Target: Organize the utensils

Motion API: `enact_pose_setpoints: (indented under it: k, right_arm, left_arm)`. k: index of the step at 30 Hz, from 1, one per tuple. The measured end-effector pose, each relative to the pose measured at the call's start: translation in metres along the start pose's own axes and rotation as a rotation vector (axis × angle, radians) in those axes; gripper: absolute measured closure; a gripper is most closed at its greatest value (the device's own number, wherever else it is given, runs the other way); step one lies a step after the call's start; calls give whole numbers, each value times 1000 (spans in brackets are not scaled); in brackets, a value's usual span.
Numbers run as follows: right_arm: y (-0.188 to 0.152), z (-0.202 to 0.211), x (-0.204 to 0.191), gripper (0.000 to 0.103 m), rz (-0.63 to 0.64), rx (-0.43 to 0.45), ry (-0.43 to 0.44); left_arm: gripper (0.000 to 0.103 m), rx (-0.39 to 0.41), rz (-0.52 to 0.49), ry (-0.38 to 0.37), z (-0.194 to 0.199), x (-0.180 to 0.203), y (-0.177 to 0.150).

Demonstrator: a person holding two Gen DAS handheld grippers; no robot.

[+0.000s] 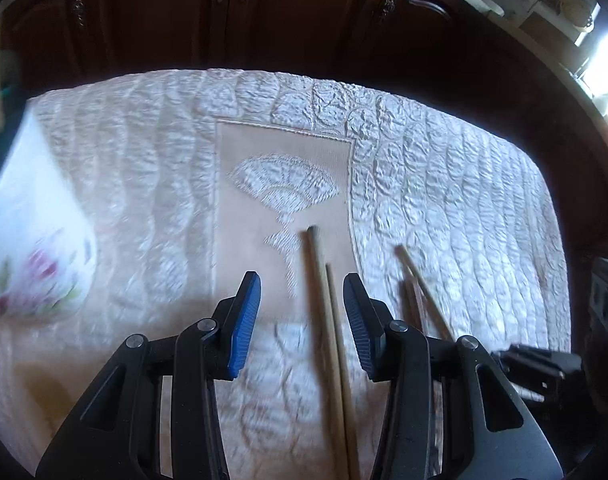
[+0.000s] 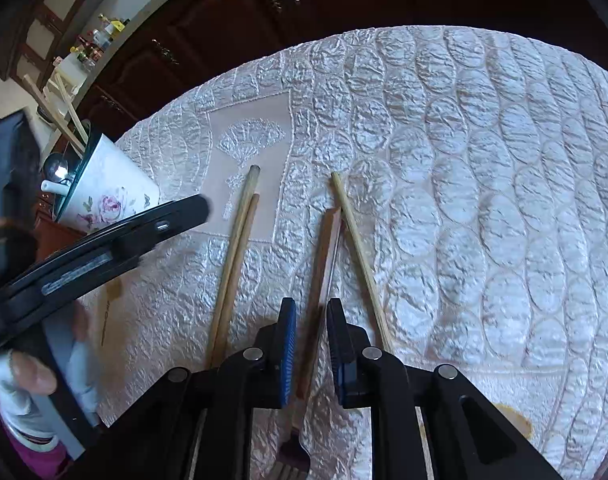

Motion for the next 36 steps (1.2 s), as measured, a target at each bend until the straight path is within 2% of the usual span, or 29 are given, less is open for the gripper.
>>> enact_pose_setpoints:
  k: [7,13,17,25,28,31,36]
  right_arm:
    - [15,-25,-5,85,7,-31,-11]
    - [33,-35,-7,85,9,-36,-8]
    - [47,-43,-11,84,23,-46,-20]
    - [73,-62,-30,83,81,-51,-60]
    - [76,-68,-38,90,121,-45,-78]
    - [74,-64,-43,91,126,-41,-73]
    - [77,-37,-57,92,136,17,-26]
  left_arm:
    - [61,-34,-5,38,-32,6,12]
    - [62,-38,-7,35,-45,12,21]
    - [74,-35,2,34,-48,6,24]
    - [92,-33,27,39,-36,-21,10]
    - [93,-31,42,34,-30,-27,3]
    - [94,-27,59,25,-18,-32,-6]
    - [94,10,68,-10,15,-41,-14]
Point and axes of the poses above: each gripper's, at about its wrist camera, not at the fingertips, and z roughly against the way its jaws point, x to its right, y to its top, the point moved 10 cm from there along -z, roughly the way its jaws point, and after that the axes turned 1 degree about x, right-handed, at the moved point
